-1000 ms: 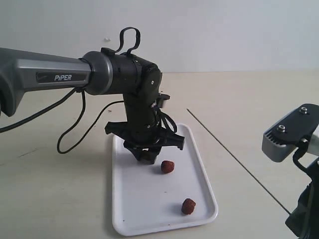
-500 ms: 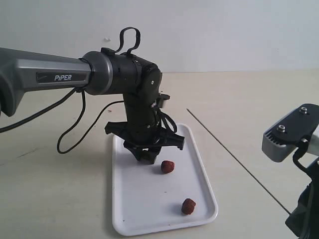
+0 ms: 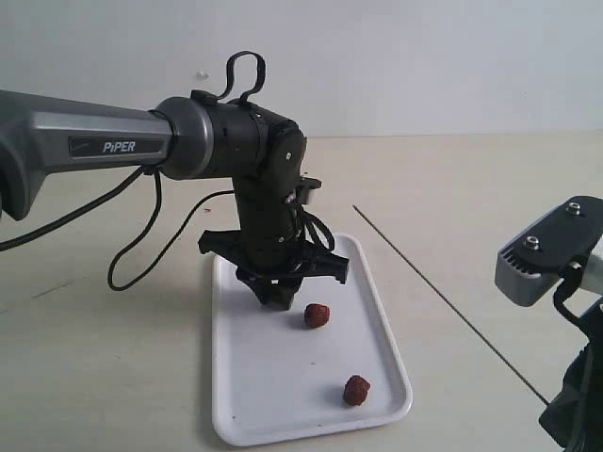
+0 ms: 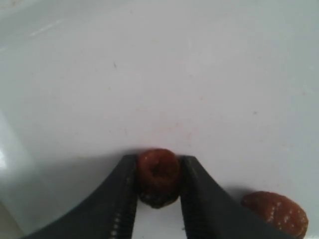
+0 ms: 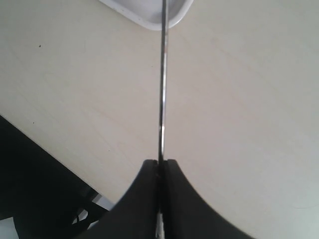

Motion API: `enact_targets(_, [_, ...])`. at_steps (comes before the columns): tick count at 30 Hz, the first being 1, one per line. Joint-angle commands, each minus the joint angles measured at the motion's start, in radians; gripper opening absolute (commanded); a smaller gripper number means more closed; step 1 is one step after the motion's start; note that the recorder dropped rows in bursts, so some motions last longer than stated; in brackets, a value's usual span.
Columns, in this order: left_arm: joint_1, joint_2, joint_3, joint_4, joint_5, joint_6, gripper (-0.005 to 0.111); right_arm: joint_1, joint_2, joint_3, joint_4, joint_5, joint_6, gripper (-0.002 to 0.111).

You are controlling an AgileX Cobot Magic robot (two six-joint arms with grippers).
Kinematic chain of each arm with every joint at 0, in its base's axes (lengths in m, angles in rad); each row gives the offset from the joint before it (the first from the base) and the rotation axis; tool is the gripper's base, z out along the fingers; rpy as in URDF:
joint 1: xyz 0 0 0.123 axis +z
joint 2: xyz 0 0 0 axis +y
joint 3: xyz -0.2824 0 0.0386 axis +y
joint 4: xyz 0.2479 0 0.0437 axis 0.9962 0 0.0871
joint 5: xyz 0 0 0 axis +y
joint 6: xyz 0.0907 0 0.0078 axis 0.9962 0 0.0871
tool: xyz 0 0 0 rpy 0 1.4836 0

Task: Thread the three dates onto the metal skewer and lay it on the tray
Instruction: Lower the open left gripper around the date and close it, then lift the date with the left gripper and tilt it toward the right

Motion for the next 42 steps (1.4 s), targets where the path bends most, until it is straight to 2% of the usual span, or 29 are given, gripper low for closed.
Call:
enact_targets(1, [-0.002, 0.008, 0.003, 0.016, 0.008, -0.007, 0.021, -0.003, -0.008, 0.003, -0.004, -0.008, -0.001, 0.000])
enact_targets(8, [-0.002, 0.008, 0.003, 0.016, 0.015, 0.011, 0.031, -0.003, -0.008, 0.003, -0.004, -0.008, -0.001, 0.000])
enact_targets(26, [-0.002, 0.008, 0.003, 0.025, 0.039, 0.018, 0.031, -0.003, -0.008, 0.003, -0.004, -0.007, 0.001, 0.000])
enact_targets(34, [-0.002, -0.036, 0.003, 0.075, 0.058, 0.014, 0.031, -0.003, -0.008, 0.003, -0.029, -0.025, 0.020, 0.000])
enact_targets(37, [-0.002, -0.069, 0.003, 0.077, 0.058, 0.092, 0.031, -0.003, -0.008, 0.003, -0.088, -0.009, 0.099, 0.000])
enact_targets(42, [-0.002, -0.156, 0.003, 0.153, 0.083, 0.343, 0.031, -0.003, -0.008, 0.001, -0.124, 0.062, 0.137, 0.000])
